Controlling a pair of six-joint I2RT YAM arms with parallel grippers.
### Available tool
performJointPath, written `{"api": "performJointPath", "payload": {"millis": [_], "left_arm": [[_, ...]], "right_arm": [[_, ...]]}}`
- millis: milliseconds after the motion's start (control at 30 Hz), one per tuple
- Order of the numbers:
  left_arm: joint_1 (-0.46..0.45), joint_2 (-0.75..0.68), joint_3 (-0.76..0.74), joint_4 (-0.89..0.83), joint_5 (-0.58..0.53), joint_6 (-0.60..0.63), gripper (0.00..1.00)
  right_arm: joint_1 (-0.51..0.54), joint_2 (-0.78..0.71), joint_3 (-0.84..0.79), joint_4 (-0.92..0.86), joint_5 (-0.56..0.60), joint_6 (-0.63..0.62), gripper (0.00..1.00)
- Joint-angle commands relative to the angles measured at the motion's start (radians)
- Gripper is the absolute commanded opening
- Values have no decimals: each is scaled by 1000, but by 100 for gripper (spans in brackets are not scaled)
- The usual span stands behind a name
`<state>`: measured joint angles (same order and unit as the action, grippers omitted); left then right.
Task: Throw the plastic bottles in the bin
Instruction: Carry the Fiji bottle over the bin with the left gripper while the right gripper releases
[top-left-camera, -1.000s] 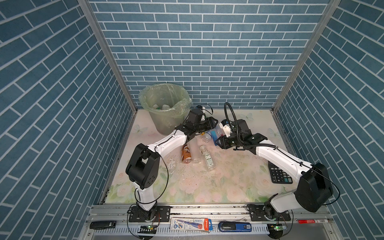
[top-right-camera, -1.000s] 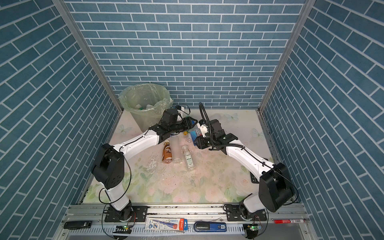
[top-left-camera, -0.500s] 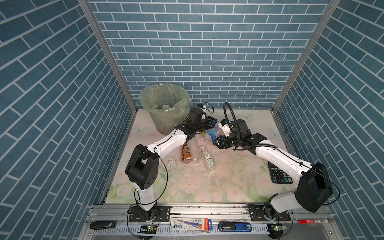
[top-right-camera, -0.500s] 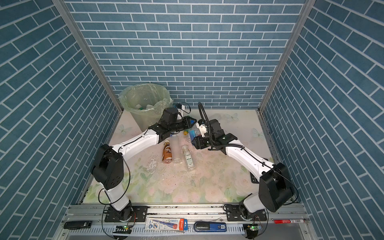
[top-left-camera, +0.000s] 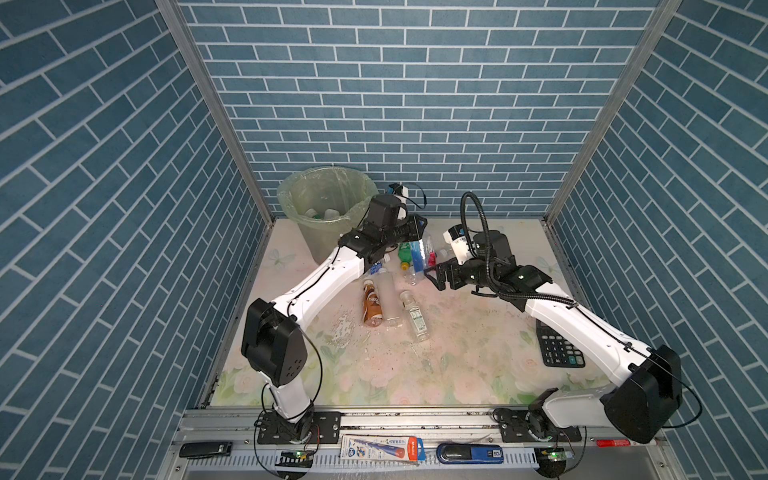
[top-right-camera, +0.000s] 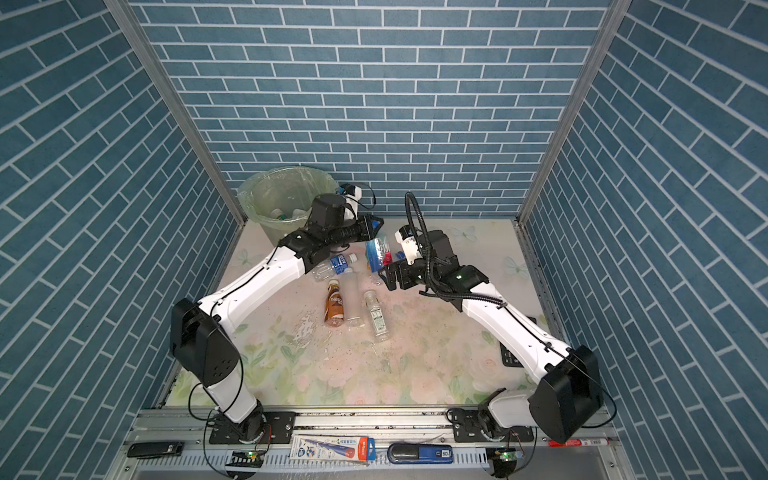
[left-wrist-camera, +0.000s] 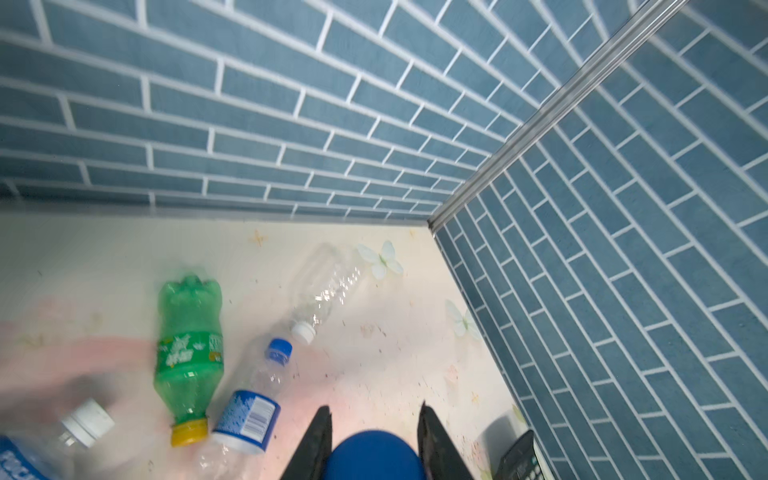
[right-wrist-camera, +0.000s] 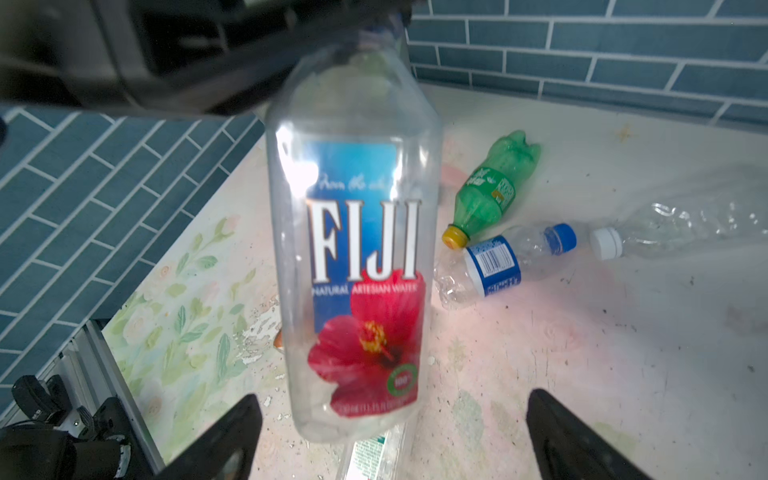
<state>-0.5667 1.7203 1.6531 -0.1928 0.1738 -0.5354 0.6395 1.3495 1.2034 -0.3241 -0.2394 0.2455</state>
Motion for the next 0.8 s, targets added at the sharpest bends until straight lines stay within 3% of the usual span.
{"api": "performJointPath", "payload": {"millis": [0, 300, 467, 600, 767], "left_arm": [[29, -45, 78, -67, -73, 92, 28], [130, -64, 257, -101, -143, 182, 29], [186, -73, 379, -111, -228, 303, 29], [201, -111, 431, -34, -338, 442, 29], [244, -149, 426, 108, -381, 515, 29]], "right_arm": [[18, -21, 93, 37, 29, -57, 99], [61, 40, 254, 119, 35, -107, 99], [78, 102, 351, 109, 20, -110, 99], [86, 122, 367, 122, 11, -104, 99], [87, 155, 390, 107, 11, -107, 99]]}}
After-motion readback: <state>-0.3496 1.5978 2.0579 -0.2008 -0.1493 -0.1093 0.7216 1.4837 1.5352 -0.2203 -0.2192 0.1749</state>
